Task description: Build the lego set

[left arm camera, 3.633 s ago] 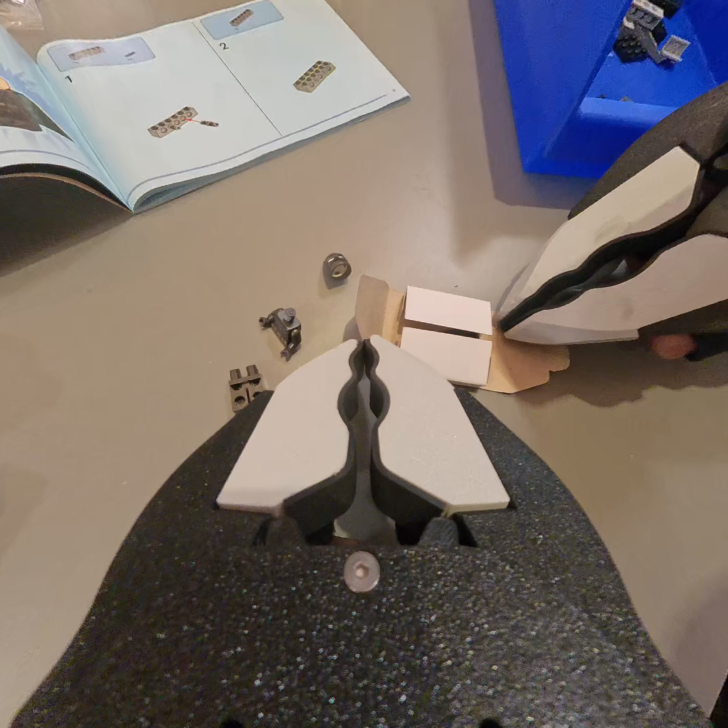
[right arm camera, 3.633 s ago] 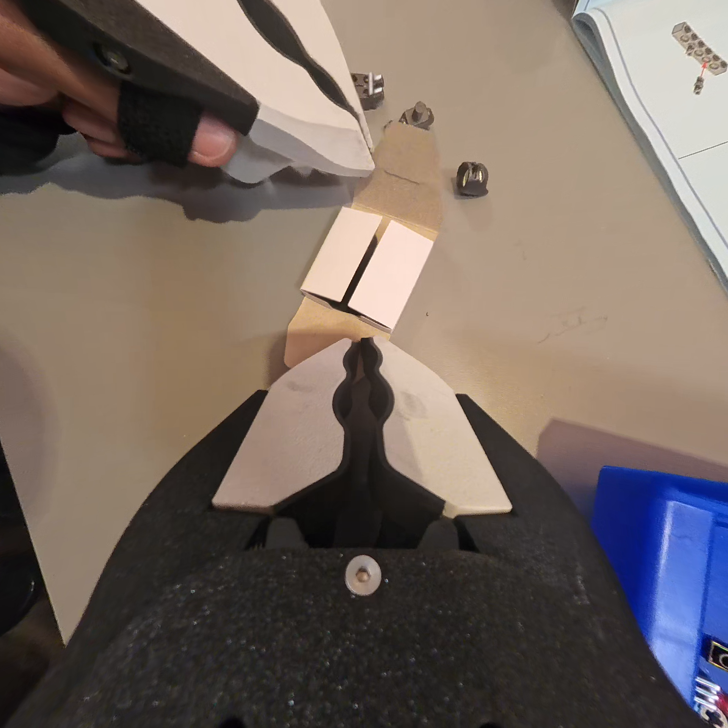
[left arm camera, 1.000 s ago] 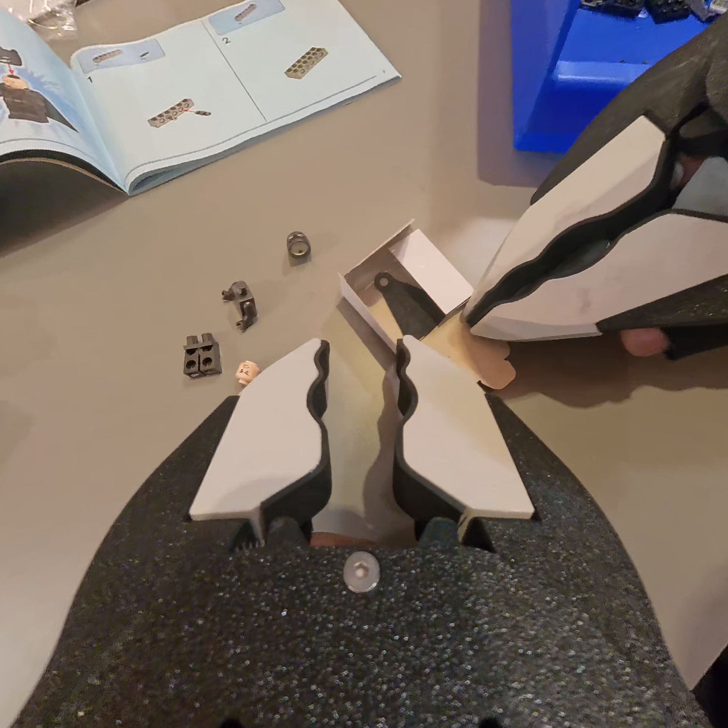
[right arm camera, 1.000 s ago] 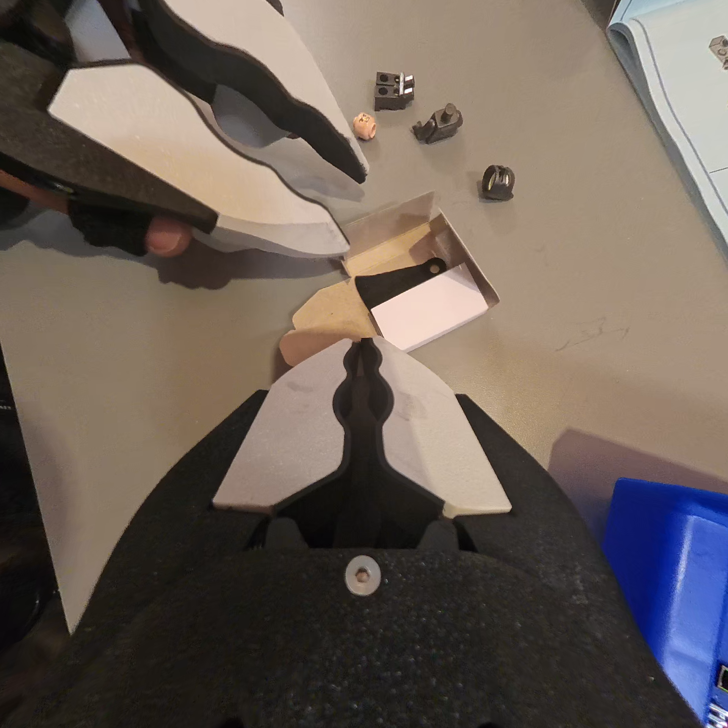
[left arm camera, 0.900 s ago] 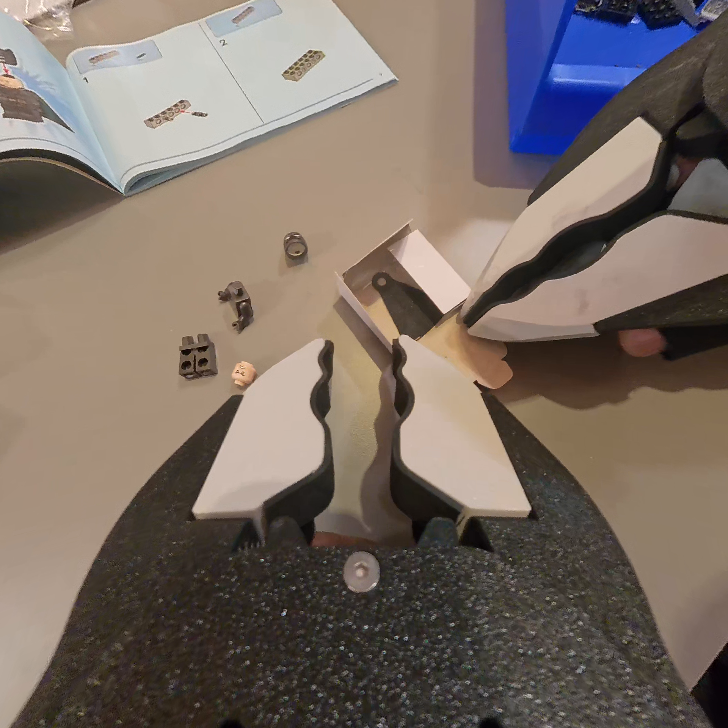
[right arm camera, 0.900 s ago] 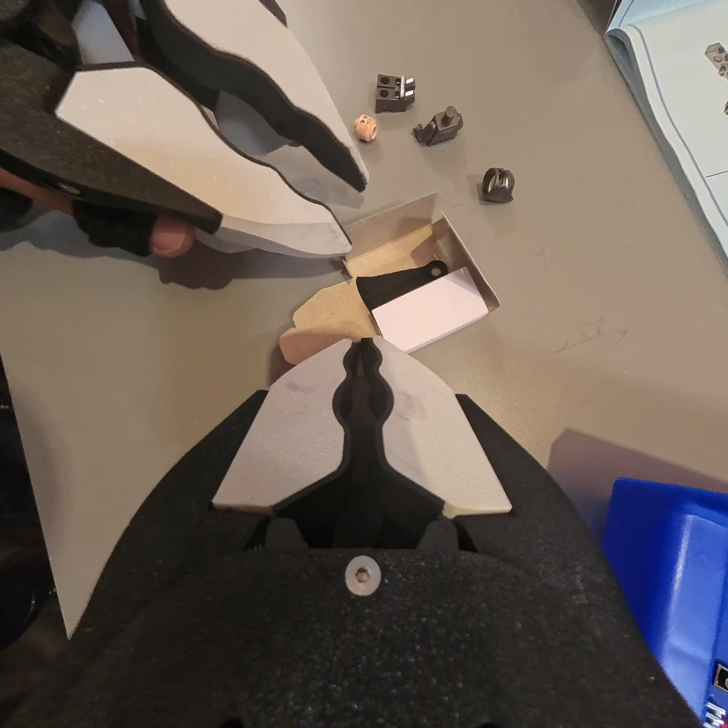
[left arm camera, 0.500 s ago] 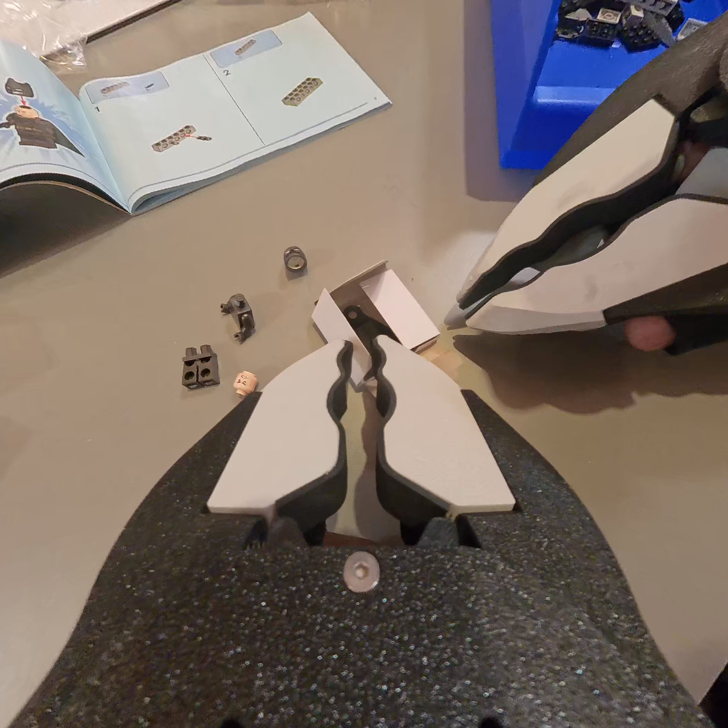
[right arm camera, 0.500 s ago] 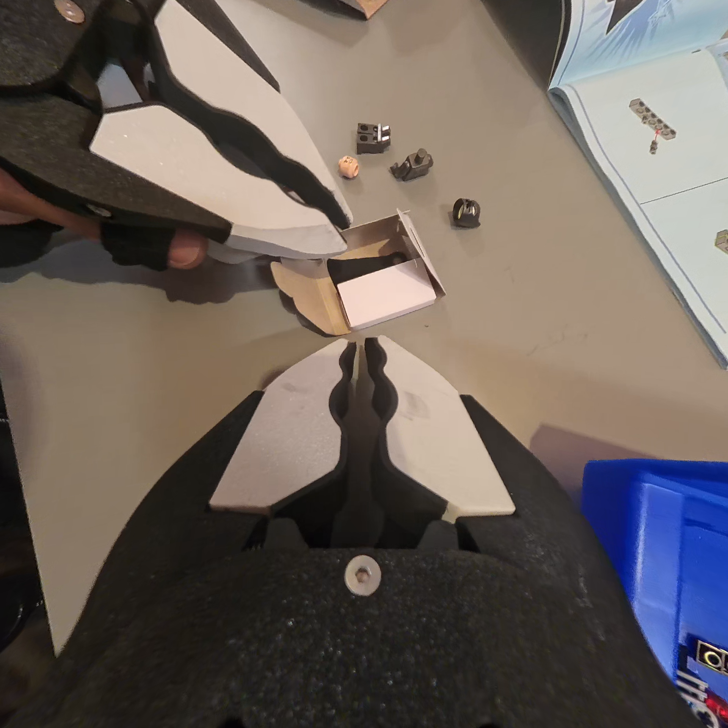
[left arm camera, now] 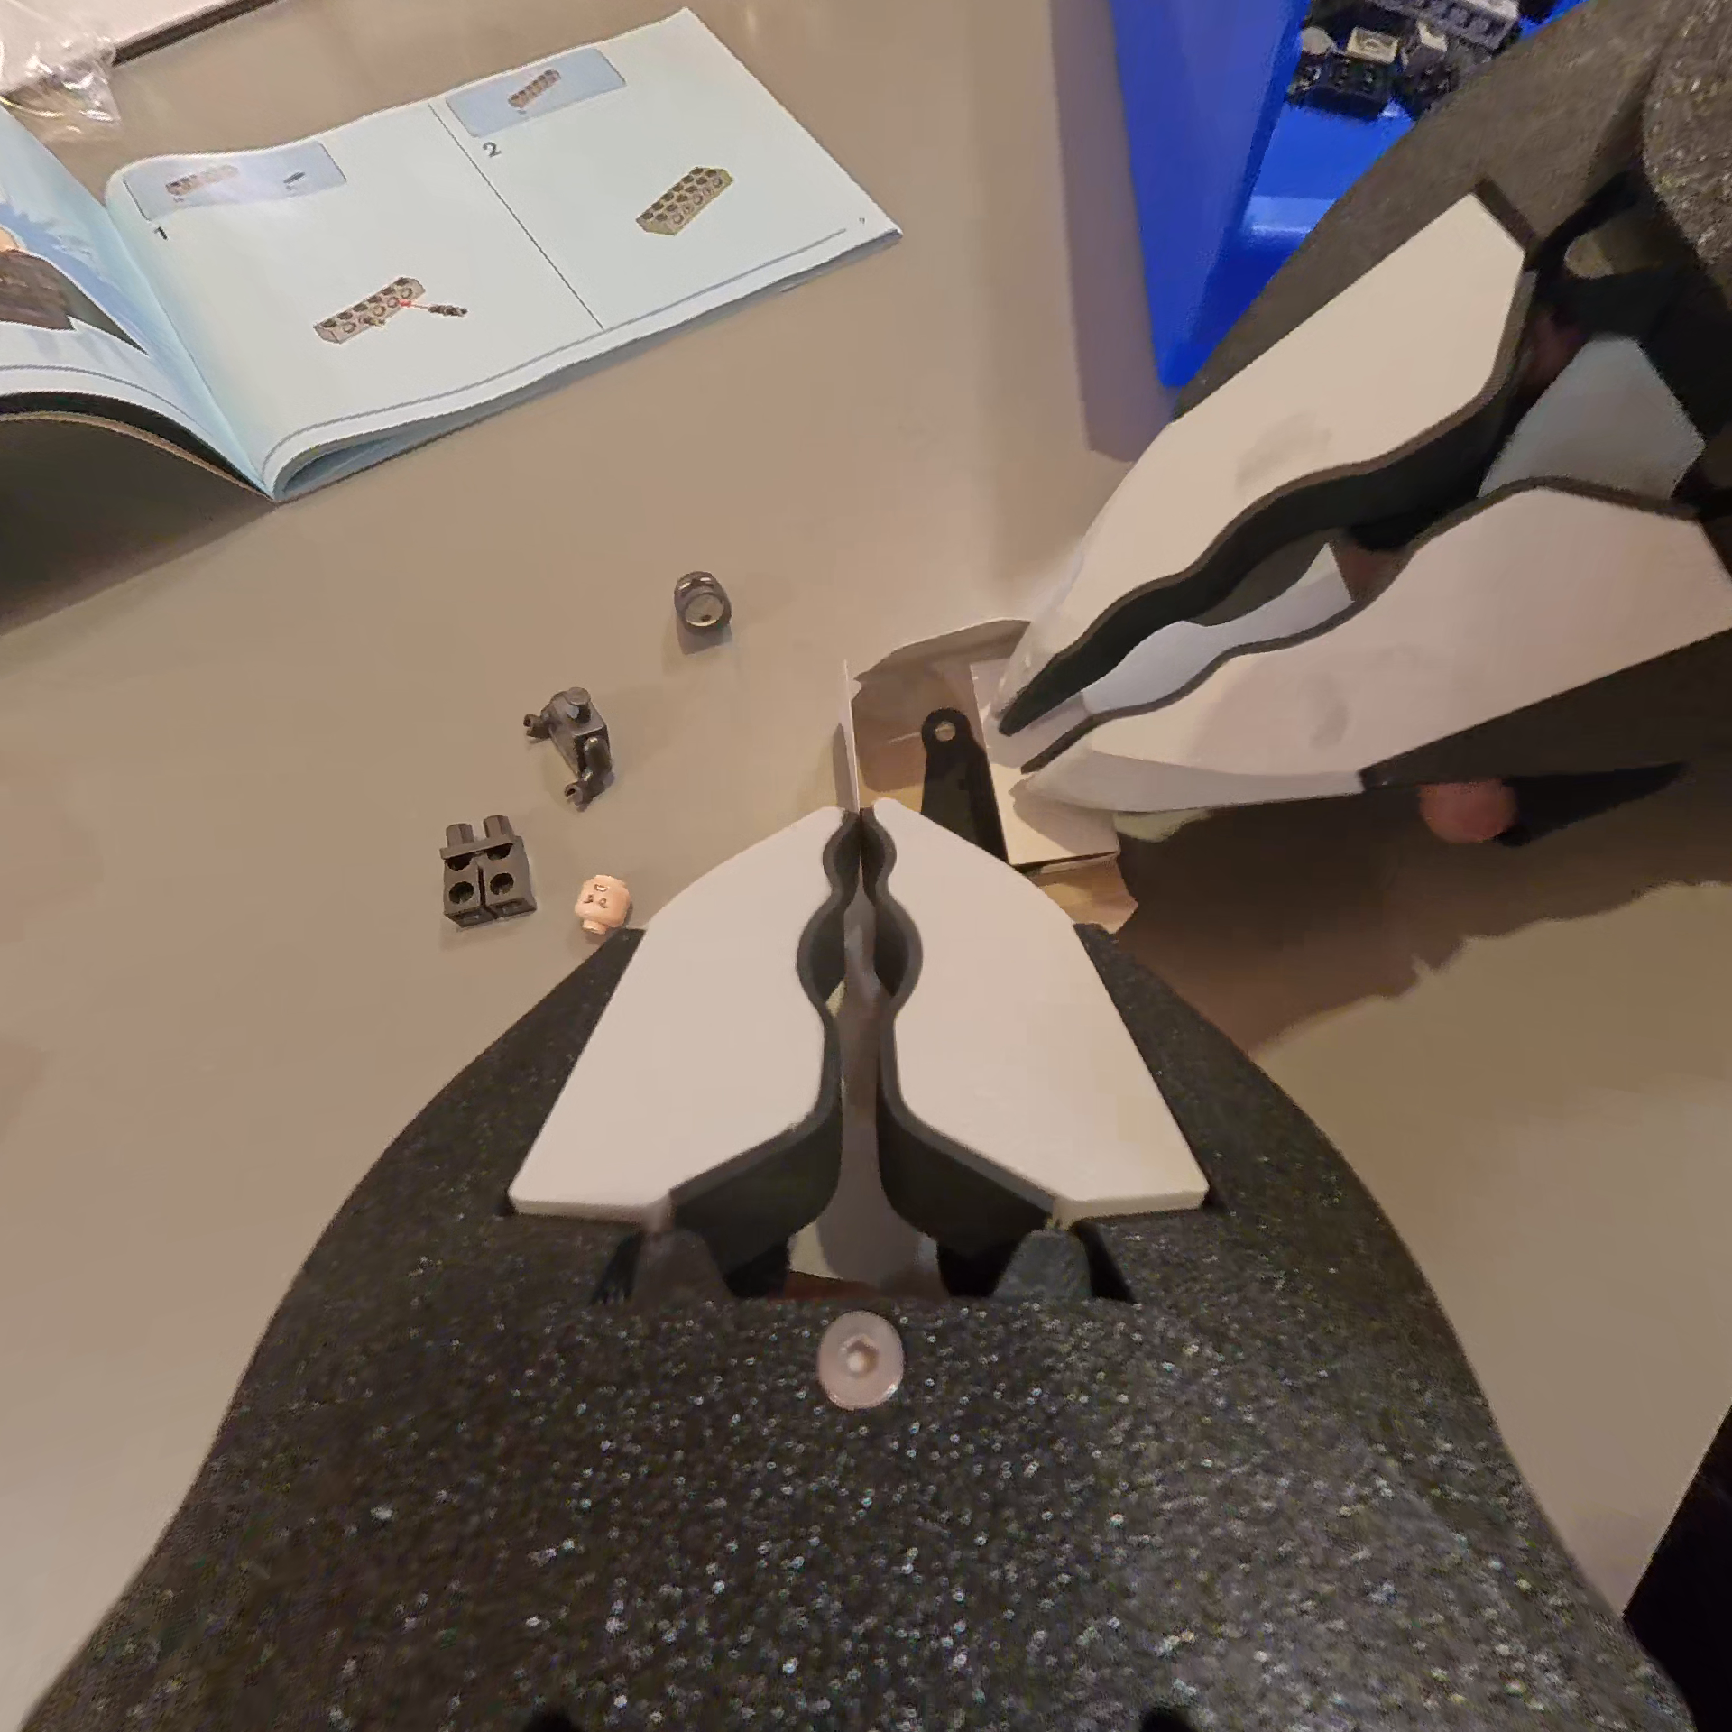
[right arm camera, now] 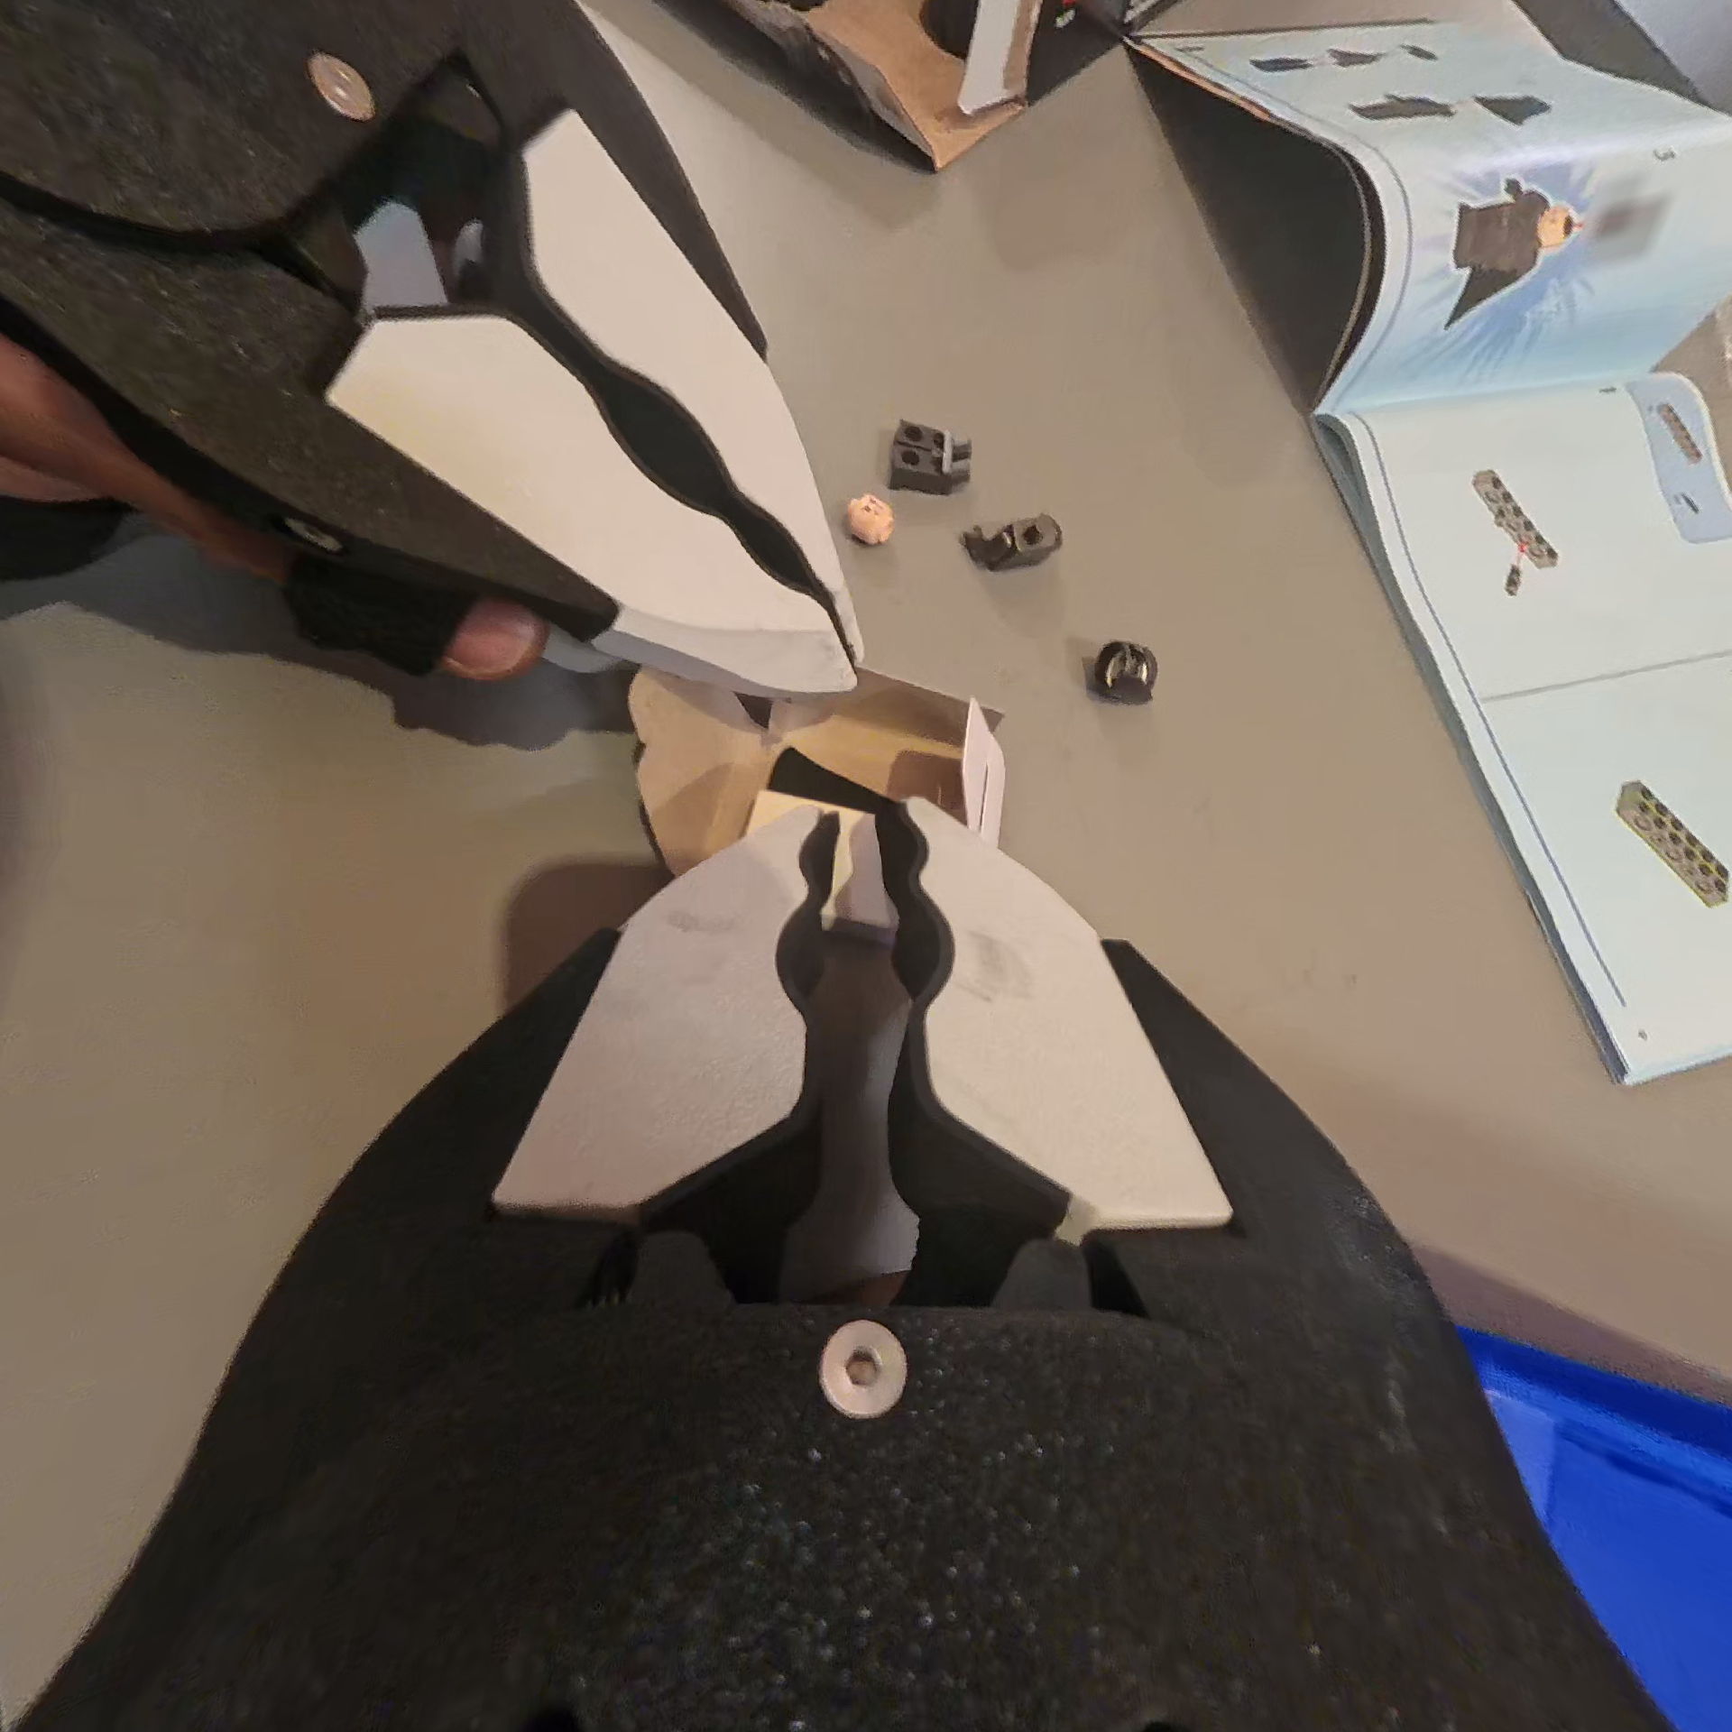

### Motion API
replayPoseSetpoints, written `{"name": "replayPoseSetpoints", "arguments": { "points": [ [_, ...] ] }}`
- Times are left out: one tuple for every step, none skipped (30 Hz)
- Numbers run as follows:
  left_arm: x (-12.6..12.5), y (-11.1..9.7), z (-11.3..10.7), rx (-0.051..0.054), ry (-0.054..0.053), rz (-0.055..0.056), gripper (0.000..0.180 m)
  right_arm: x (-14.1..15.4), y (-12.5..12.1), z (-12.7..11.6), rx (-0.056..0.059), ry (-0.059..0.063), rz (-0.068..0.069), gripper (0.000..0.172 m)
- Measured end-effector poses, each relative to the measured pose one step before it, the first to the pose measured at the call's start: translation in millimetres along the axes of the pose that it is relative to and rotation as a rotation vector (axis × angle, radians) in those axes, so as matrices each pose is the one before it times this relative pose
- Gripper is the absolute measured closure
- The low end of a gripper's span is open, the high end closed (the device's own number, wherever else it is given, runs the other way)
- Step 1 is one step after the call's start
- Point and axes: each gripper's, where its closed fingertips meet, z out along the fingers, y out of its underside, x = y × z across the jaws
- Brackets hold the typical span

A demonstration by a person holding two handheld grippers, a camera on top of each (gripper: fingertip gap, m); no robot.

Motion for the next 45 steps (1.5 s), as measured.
{"name": "replayPoseSetpoints", "arguments": {
  "points": [
    [-0.11, 0.19, -0.34, -0.0001, 0.0130, 0.0032, 0.180, -0.75, -2.37, 0.18, 0.0051, -0.0078, -0.0034, 0.162],
    [0.37, 0.17, -0.27, -0.0005, 0.0147, 0.0054, 0.180, -0.23, -2.03, 0.21, 0.0039, -0.0050, -0.0046, 0.162],
    [0.60, 0.48, -0.15, -0.0022, 0.0135, 0.0058, 0.180, 0.13, -1.85, 0.33, 0.0037, -0.0030, -0.0061, 0.161],
    [0.54, 0.38, 0.04, -0.0026, 0.0112, 0.0073, 0.180, 0.65, -1.75, 0.27, 0.0032, -0.0005, -0.0076, 0.161],
    [0.63, 0.45, 0.10, -0.0035, 0.0090, 0.0105, 0.180, 1.21, -1.53, 0.44, 0.0019, 0.0033, -0.0072, 0.161],
    [0.28, 0.81, 0.16, -0.0054, 0.0038, 0.0102, 0.180, 1.46, -1.09, 0.34, -0.0009, 0.0052, -0.0054, 0.161],
    [-0.38, 0.61, 0.30, -0.0046, -0.0007, 0.0085, 0.180, 1.71, -0.85, 0.41, -0.0027, 0.0059, -0.0031, 0.160],
    [-0.21, 0.44, 0.24, -0.0035, 0.0012, 0.0068, 0.180, 1.92, -0.53, 0.47, -0.0037, 0.0075, -0.0003, 0.159],
    [0.39, 0.31, 0.13, -0.0022, 0.0050, 0.0037, 0.180, 2.91, -0.10, 0.48, -0.0050, 0.0136, 0.0038, 0.158],
    [0.36, 0.14, 0.02, -0.0006, 0.0056, 0.0008, 0.180, 3.23, 0.15, 0.59, -0.0056, 0.0160, 0.0062, 0.158],
    [0.22, -0.02, -0.08, 0.0010, 0.0038, -0.0006, 0.180, 3.25, 0.46, 0.62, -0.0057, 0.0154, 0.0088, 0.157],
    [0.21, -0.24, -0.21, 0.0020, 0.0039, -0.0002, 0.180, 3.44, 0.81, 0.75, -0.0070, 0.0154, 0.0137, 0.156],
    [0.44, -0.23, -0.26, 0.0025, 0.0041, -0.0003, 0.180, 3.12, 1.07, 0.91, -0.0084, 0.0137, 0.0180, 0.155],
    [0.33, -0.21, -0.26, 0.0024, 0.0021, 0.0005, 0.180, 2.28, 1.36, 0.99, -0.0083, 0.0078, 0.0181, 0.155],
    [-0.06, -0.25, -0.20, 0.0022, -0.0006, -0.0003, 0.180, 2.00, 1.31, 1.00, -0.0068, 0.0070, 0.0174, 0.155],
    [-0.04, -0.12, -0.17, 0.0018, -0.0003, -0.0002, 0.180, 1.94, 1.55, 1.03, -0.0075, 0.0071, 0.0173, 0.155],
    [0.19, -0.06, -0.16, 0.0009, 0.0013, 0.0010, 0.180, 1.65, 1.84, 1.23, -0.0094, 0.0061, 0.0171, 0.154],
    [0.19, -0.03, 0.03, 0.0004, -0.0001, 0.0014, 0.180, 1.47, 1.83, 1.23, -0.0082, 0.0058, 0.0147, 0.153],
    [-0.01, 0.06, -0.02, -0.0003, -0.0017, 0.0014, 0.180, 0.93, 1.62, 1.16, -0.0071, 0.0025, 0.0129, 0.152],
    [0.13, 0.05, 0.13, -0.0001, -0.0008, 0.0023, 0.180, 0.33, 1.47, 0.91, -0.0064, -0.0005, 0.0120, 0.152],
    [0.11, 0.01, 0.01, 0.0001, -0.0010, 0.0021, 0.180, 0.41, 1.68, 0.72, -0.0069, -0.0001, 0.0121, 0.152],
    [-0.06, 0.00, 0.01, 0.0001, -0.0015, 0.0009, 0.180, 0.56, 1.90, 0.73, -0.0087, 0.0004, 0.0113, 0.152],
    [-0.03, -0.02, 0.01, 0.0002, 0.0000, 0.0004, 0.180, 0.45, 1.66, 0.69, -0.0071, -0.0004, 0.0081, 0.152],
    [0.09, -0.01, 0.00, 0.0000, 0.0013, -0.0004, 0.180, 0.41, 1.39, 0.56, -0.0054, -0.0011, 0.0055, 0.152],
    [0.04, -0.03, 0.01, 0.0001, 0.0018, -0.0016, 0.180, 0.48, 1.33, 0.76, -0.0057, -0.0008, 0.0046, 0.152],
    [-0.07, -0.02, -0.05, 0.0004, 0.0022, -0.0020, 0.180, 0.55, 1.41, 0.63, -0.0073, -0.0009, 0.0054, 0.152],
    [-0.26, -0.04, -0.04, 0.0006, 0.0012, -0.0012, 0.180, 0.27, 1.40, 0.58, -0.0062, -0.0032, 0.0043, 0.152],
    [-0.37, -0.05, 0.01, 0.0001, 0.0009, -0.0016, 0.180, 0.00, 1.10, 0.57, -0.0039, -0.0040, 0.0031, 0.152],
    [-0.37, 0.10, -0.02, 0.0000, 0.0010, -0.0016, 0.180, 0.17, 1.28, 0.47, -0.0051, -0.0031, 0.0039, 0.153],
    [-0.39, -0.04, -0.04, 0.0005, 0.0004, -0.0009, 0.180, 0.15, 1.30, 0.45, -0.0053, -0.0032, 0.0039, 0.153],
    [-0.37, -0.03, -0.05, 0.0004, -0.0001, -0.0020, 0.180, 0.04, 0.82, 0.37, -0.0031, -0.0031, 0.0029, 0.153],
    [-0.14, -0.15, -0.09, 0.0007, 0.0019, -0.0028, 0.180, -0.06, 0.61, 0.22, -0.0019, -0.0027, 0.0015, 0.152],
    [-0.03, -0.11, -0.19, 0.0014, 0.0020, -0.0016, 0.180, -0.11, 0.38, 0.14, -0.0015, -0.0023, 0.0003, 0.152],
    [0.01, -0.27, -0.20, 0.0023, 0.0006, -0.0004, 0.180, -0.29, 0.28, -0.21, -0.0009, -0.0029, -0.0008, 0.152],
    [-0.18, -0.42, -0.41, 0.0033, -0.0017, 0.0008, 0.180, -0.57, -0.28, -0.51, 0.0019, -0.0033, -0.0029, 0.152],
    [-1.00, -0.79, -0.55, 0.0064, -0.0075, 0.0045, 0.180, -0.65, -0.46, -0.72, 0.0038, -0.0039, -0.0042, 0.152],
    [-0.66, -0.96, -0.79, 0.0081, -0.0056, 0.0060, 0.180, -1.16, -0.59, -0.79, 0.0050, -0.0058, -0.0042, 0.152],
    [0.24, -0.94, -0.81, 0.0079, -0.0005, 0.0066, 0.180, -1.49, -1.09, -0.88, 0.0074, -0.0077, -0.0092, 0.152],
    [0.10, -1.05, -0.71, 0.0083, -0.0020, 0.0088, 0.180, -1.95, -1.01, -1.06, 0.0089, -0.0072, -0.0180, 0.151],
    [-0.28, -0.98, -0.61, 0.0077, -0.0042, 0.0060, 0.180, -1.63, -0.90, -1.20, 0.0081, -0.0026, -0.0254, 0.151],
    [-0.25, -0.79, -0.53, 0.0056, -0.0019, 0.0026, 0.180, -1.57, -0.82, -1.40, 0.0077, 0.0004, -0.0314, 0.151],
    [0.15, -0.38, -0.34, 0.0034, 0.0016, 0.0021, 0.180, -1.46, -0.84, -1.58, 0.0079, 0.0024, -0.0354, 0.151],
    [-0.17, -0.43, -0.22, 0.0028, -0.0004, 0.0015, 0.180, -1.15, -0.89, -1.76, 0.0081, 0.0054, -0.0374, 0.151],
    [-0.17, -0.08, -0.06, 0.0000, -0.0009, 0.0022, 0.180, -1.05, -0.84, -1.91, 0.0078, 0.0071, -0.0390, 0.151],
    [-0.06, 0.22, 0.13, -0.0023, -0.0005, 0.0043, 0.180, -1.23, -0.72, -1.98, 0.0069, 0.0065, -0.0403, 0.151]
  ]
}}
